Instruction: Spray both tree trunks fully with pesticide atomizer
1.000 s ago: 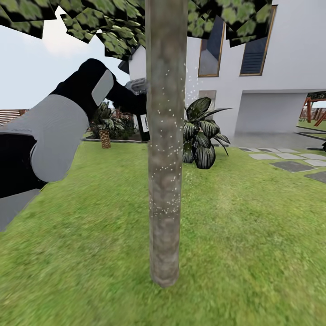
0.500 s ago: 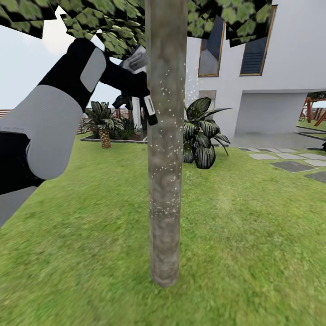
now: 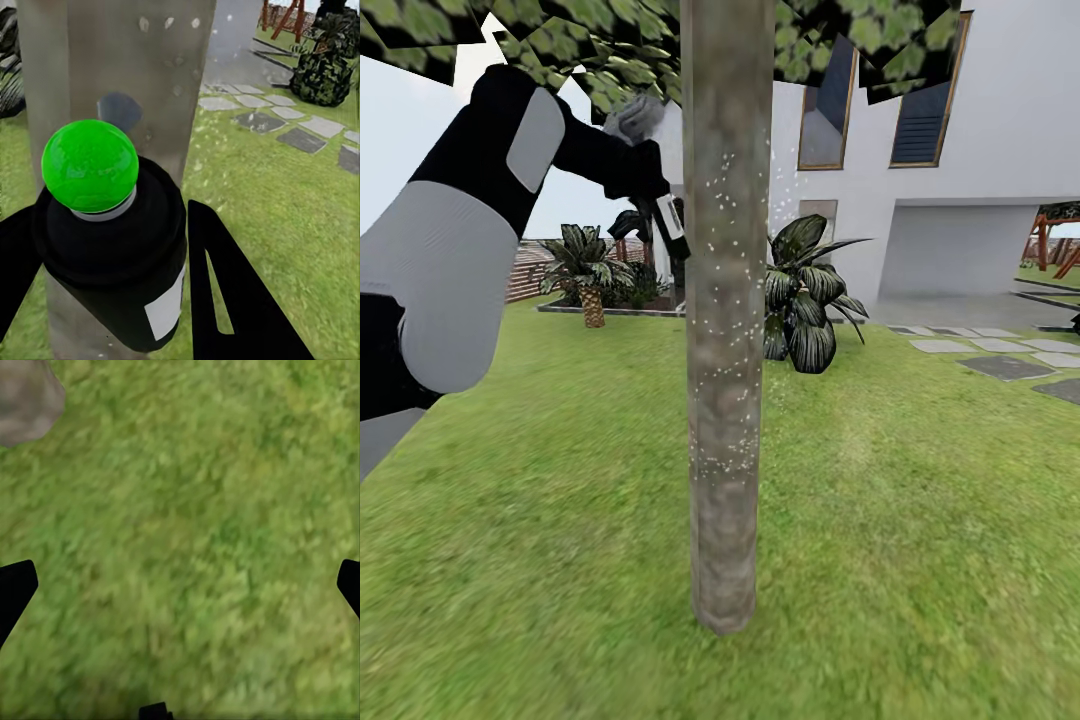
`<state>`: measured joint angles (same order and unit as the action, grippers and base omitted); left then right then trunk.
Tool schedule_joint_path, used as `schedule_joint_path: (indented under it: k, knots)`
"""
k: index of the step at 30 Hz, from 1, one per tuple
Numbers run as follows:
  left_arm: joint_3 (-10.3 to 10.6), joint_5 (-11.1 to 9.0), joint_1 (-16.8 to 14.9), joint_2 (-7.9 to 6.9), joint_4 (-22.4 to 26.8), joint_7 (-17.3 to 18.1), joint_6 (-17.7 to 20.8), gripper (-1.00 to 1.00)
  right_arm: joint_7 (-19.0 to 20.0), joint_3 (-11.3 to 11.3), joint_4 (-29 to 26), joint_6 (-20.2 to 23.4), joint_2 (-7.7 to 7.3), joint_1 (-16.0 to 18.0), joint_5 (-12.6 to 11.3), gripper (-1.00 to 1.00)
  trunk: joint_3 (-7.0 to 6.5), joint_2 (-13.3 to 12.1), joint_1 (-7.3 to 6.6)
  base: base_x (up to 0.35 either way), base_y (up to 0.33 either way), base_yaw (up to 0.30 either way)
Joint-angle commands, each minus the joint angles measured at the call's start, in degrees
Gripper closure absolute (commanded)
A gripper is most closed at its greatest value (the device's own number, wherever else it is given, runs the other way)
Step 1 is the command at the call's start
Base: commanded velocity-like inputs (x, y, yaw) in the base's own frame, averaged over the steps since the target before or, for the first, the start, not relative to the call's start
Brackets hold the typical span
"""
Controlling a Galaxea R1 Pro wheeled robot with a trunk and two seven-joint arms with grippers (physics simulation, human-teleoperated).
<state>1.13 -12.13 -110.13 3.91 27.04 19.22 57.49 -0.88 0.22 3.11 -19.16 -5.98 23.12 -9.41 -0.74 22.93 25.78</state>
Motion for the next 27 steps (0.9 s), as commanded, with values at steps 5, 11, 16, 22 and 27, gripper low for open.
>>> schedule_joint_path:
  k: [5,11,16,22,27]
  knots:
    - [0.10,-1.97,0.01,0.02,1.21,0.03,0.07,1.00,0.00,0.01,-0.03,0.00,0.00,0.00,0.00,-1.00,0.00,-0.01,0.00,0.000,0.000,0.000]
    - [0.21,-8.97,0.00,0.04,0.78,0.03,0.00,1.00,0.00,0.04,0.00,0.00,0.00,0.00,0.00,-1.00,0.00,-0.01,0.00,0.000,0.000,0.000]
    - [0.35,-8.01,0.01,-0.02,-0.63,-0.12,-0.09,1.00,0.00,0.04,-0.02,0.00,0.00,0.00,0.00,-1.00,0.00,-0.01,0.00,0.000,0.000,0.000]
    - [0.53,-7.35,0.00,-0.04,-3.70,-0.11,-0.08,1.00,0.00,0.04,0.00,0.00,0.00,0.00,0.00,-1.00,0.00,-0.01,0.00,0.000,0.000,0.000]
    - [0.46,-7.59,0.00,0.06,-4.07,-0.01,-0.01,1.00,0.00,0.04,-0.01,0.00,0.00,0.00,0.00,-1.00,0.00,-0.01,0.00,0.000,0.000,0.000]
